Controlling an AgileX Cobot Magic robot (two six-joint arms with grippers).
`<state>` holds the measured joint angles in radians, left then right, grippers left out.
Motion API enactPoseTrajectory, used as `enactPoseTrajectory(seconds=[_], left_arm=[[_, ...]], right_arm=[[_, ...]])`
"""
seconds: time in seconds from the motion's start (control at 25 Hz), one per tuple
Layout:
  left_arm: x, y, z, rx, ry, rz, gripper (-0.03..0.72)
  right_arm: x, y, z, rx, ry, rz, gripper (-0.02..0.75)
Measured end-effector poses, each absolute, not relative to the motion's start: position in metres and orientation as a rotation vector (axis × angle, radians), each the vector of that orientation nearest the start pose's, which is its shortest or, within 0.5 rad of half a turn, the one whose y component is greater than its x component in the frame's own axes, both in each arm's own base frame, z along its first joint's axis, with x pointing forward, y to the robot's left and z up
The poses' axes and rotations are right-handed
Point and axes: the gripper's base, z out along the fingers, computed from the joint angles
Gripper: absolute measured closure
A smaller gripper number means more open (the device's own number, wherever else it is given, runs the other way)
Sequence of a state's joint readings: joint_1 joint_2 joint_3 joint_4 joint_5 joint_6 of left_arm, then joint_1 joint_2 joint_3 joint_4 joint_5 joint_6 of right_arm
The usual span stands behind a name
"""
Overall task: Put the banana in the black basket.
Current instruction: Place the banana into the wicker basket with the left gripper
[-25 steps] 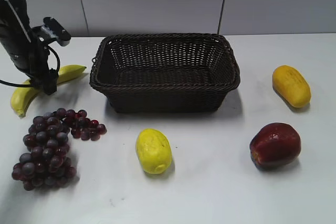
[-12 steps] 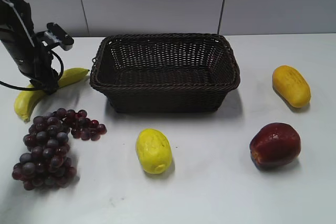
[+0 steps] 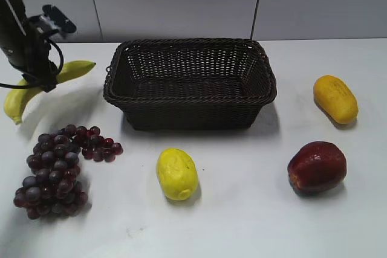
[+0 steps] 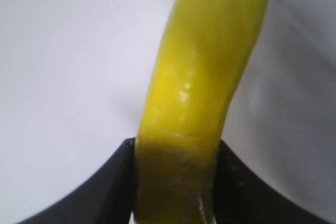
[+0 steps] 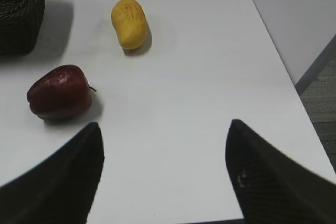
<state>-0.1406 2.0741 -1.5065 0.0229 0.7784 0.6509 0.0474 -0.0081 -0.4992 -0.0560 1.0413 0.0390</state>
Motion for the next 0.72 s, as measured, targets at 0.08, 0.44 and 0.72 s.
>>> enactPoseTrajectory(seconds=[0.08,0.44,0.72], left_arm=[[0.424,-0.058,0.183,1.119,2.583,0.170,0.382],[0.413,-0.088,0.221,1.351,2.386,0.395,0.382],[0.405,-0.143,0.227,1.605,2.106,0.562,0.382]], right_arm=[[-0.005,-0.005,0.279,-0.006,2.016,-0.012,0.186],[-0.005,-0.005,0.279,-0.006,2.016,-0.012,0.186],[-0.005,-0.005,0.279,-0.007,2.016,-0.012,0.186]])
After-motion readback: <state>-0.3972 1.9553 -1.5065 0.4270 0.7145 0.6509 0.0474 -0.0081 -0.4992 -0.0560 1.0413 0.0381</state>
